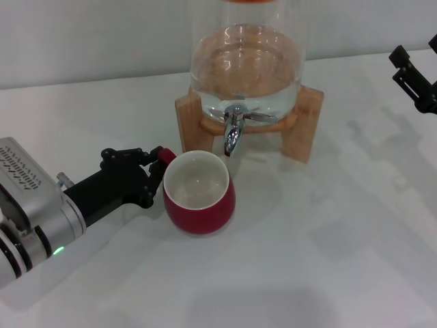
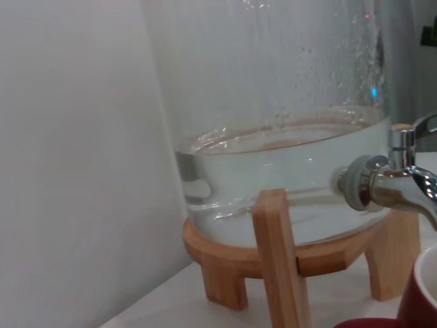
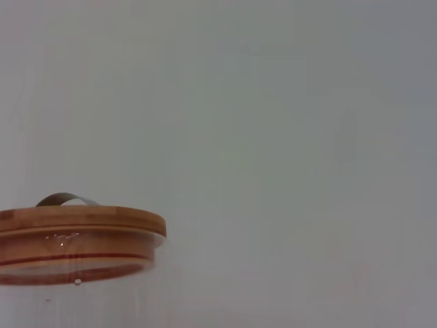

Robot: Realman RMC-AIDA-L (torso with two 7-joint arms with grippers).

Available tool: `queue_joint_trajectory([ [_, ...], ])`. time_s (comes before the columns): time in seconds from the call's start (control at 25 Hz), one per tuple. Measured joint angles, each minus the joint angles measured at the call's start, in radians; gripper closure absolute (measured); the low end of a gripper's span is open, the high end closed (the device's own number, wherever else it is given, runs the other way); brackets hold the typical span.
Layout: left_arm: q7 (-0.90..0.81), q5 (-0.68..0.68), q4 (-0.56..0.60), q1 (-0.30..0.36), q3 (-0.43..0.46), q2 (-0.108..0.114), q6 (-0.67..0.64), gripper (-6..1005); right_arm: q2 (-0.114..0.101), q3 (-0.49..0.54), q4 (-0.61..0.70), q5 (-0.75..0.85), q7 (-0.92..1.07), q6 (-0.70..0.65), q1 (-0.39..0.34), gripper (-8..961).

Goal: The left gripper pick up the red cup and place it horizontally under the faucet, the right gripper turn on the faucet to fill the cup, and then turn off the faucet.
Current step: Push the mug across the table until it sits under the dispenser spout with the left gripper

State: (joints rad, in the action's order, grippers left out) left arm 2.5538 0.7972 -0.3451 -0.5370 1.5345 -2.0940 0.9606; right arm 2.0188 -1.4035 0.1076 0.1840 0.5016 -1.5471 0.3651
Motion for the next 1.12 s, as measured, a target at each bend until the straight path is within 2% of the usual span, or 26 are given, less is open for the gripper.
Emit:
queue_joint_trajectory([
  [1.12,-0.075,0.007,0.0,-0.006,-0.017,0.001,-0.035,900,0.0,-0.011,0.014,0.0,0.003,-0.005,0.001,112],
])
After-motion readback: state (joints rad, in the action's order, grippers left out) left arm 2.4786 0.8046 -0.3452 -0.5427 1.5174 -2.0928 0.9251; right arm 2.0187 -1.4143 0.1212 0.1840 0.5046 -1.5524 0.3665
